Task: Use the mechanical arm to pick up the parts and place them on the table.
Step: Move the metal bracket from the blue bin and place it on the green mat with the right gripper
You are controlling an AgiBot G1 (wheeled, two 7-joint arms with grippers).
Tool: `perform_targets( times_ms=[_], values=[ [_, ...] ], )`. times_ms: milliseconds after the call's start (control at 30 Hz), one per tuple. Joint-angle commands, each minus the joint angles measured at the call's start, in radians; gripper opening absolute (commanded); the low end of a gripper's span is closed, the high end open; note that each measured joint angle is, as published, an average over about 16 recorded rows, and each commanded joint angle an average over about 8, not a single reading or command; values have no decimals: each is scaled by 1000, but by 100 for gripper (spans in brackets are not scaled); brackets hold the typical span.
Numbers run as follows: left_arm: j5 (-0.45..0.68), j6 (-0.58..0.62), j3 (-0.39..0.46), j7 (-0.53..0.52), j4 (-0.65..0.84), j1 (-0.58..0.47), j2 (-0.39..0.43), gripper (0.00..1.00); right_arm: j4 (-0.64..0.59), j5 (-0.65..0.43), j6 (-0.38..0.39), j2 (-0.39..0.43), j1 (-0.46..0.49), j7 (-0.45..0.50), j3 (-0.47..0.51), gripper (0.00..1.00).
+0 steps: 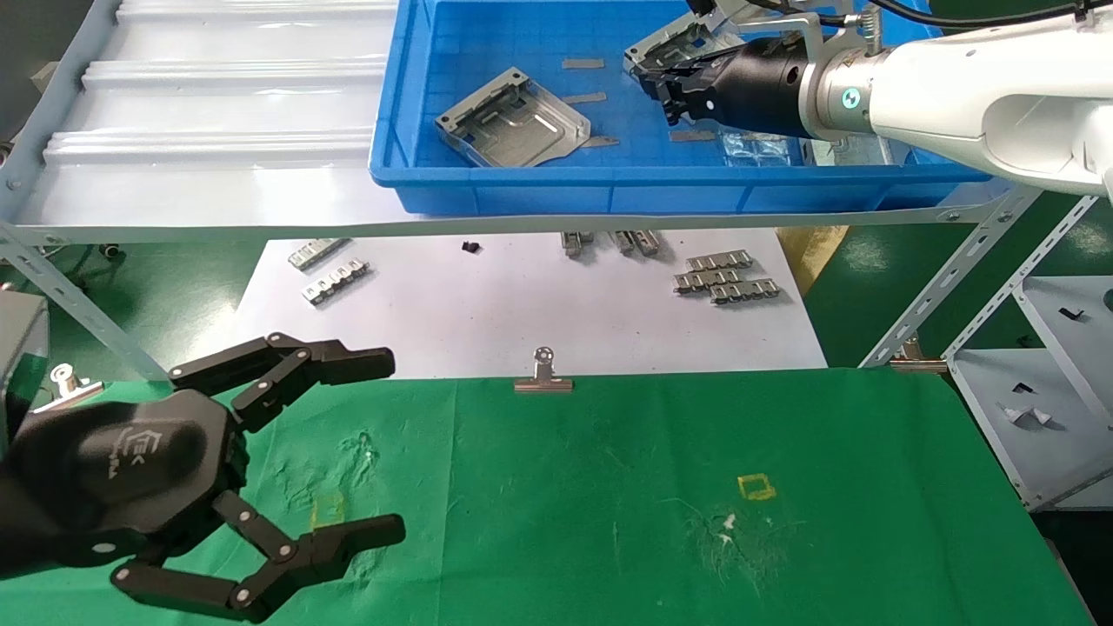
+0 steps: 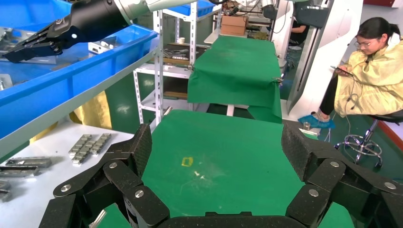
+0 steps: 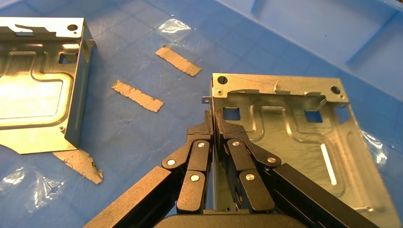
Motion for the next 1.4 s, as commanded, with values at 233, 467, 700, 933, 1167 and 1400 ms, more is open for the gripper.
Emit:
perform_targets(
  times_ms=[233,467,700,933,1167,1400],
  values=[
    [0,0,0,0,0,0,0,100,12,39,-78,33,49,-49,24,0],
    [0,0,0,0,0,0,0,100,40,80,-284,111,113,-121,47,0],
    [0,0,0,0,0,0,0,100,63,82,-611,203,151,-202,36,0],
    [0,0,0,0,0,0,0,100,82,75,-826,264,154,-239,4,0],
    [0,0,0,0,0,0,0,100,297,185,-851,371,58,-283,-70,0],
    [0,0,0,0,0,0,0,100,538,365,-843,516,-34,-248,-198,0]
  ],
)
